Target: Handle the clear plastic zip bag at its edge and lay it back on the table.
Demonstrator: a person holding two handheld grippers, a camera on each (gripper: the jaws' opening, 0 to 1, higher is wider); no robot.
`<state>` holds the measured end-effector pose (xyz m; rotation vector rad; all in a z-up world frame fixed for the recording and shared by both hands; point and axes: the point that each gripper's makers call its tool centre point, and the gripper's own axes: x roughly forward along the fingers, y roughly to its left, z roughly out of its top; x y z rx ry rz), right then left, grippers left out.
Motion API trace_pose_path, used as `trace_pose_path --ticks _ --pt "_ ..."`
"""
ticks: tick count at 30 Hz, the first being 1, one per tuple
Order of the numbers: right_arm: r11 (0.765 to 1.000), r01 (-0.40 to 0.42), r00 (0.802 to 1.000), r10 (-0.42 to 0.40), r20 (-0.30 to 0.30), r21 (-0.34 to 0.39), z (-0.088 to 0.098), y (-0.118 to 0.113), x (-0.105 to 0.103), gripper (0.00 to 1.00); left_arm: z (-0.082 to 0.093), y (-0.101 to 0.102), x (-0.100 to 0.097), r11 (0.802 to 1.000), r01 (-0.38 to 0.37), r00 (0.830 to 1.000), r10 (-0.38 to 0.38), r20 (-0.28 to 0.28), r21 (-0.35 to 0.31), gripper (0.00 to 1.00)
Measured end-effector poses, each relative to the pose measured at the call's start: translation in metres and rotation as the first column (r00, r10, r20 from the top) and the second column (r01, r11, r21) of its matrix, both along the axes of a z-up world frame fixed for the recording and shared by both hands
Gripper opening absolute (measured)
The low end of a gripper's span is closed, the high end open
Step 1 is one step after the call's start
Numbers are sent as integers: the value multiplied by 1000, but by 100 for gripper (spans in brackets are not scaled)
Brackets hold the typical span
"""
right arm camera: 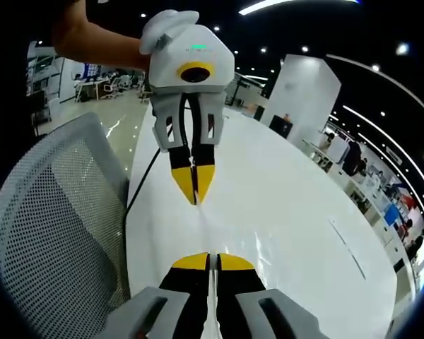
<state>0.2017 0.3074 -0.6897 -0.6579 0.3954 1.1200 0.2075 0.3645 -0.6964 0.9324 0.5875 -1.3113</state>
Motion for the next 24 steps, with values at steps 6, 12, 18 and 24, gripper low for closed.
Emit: trace_pose_path --ticks 6,12,18,24 --pt "1000 1 1000 -1 0 0 0 -1 0 0 1 0 -1 1000 0 1000 0 0 0 0" --pt "1000 4 1000 -4 -2 1 0 -2 0 0 1 0 0 1000 -6 1000 6 -1 -1 0" --pt "1000 5 1000 -5 -2 1 0 -2 0 0 1 2 0 1000 -12 1000 12 -2 -2 0" --pt "1000 9 1000 -9 -3 1 0 -3 0 0 0 4 0 1000 -19 1000 19 -6 -4 0"
